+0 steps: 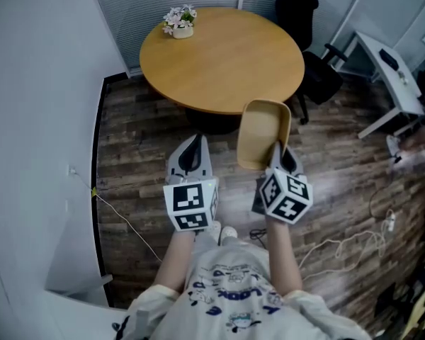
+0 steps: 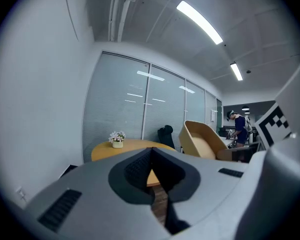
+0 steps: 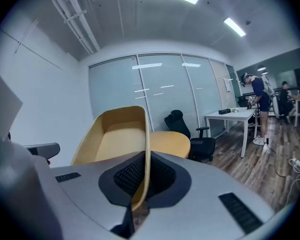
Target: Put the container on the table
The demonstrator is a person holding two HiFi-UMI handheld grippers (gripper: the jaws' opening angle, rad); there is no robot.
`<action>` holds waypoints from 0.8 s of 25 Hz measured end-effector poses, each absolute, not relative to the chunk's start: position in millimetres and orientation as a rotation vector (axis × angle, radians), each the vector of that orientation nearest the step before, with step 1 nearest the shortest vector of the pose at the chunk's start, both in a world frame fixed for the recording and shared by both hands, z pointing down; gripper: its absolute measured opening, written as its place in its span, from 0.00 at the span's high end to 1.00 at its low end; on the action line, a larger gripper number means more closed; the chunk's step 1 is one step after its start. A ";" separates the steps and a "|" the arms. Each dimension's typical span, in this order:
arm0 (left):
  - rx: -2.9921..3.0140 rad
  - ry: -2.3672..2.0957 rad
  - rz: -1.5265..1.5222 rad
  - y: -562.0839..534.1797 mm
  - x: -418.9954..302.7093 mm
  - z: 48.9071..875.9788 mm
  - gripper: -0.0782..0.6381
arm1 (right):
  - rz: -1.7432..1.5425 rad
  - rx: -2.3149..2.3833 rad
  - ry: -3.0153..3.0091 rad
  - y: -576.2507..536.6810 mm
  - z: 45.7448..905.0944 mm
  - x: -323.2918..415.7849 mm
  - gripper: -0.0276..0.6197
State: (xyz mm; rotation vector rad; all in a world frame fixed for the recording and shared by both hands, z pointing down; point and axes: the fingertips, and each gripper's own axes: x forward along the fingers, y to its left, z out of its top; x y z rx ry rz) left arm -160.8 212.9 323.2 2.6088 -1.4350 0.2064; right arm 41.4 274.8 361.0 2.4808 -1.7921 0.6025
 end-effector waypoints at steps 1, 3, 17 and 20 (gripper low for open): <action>2.609 -1.431 0.208 210.6 -162.0 324.7 0.89 | 0.605 2.485 -1.787 273.1 362.3 40.6 0.95; 2.608 -1.424 0.210 206.3 -164.5 328.1 0.89 | 0.610 2.490 -1.779 270.2 365.1 38.8 0.95; 2.576 -1.401 0.243 163.6 -155.9 350.3 0.89 | 0.670 2.457 -1.755 231.8 388.5 43.1 0.95; 2.572 -1.406 0.249 144.9 -145.0 353.3 0.89 | 0.679 2.445 -1.762 211.3 392.6 53.0 0.95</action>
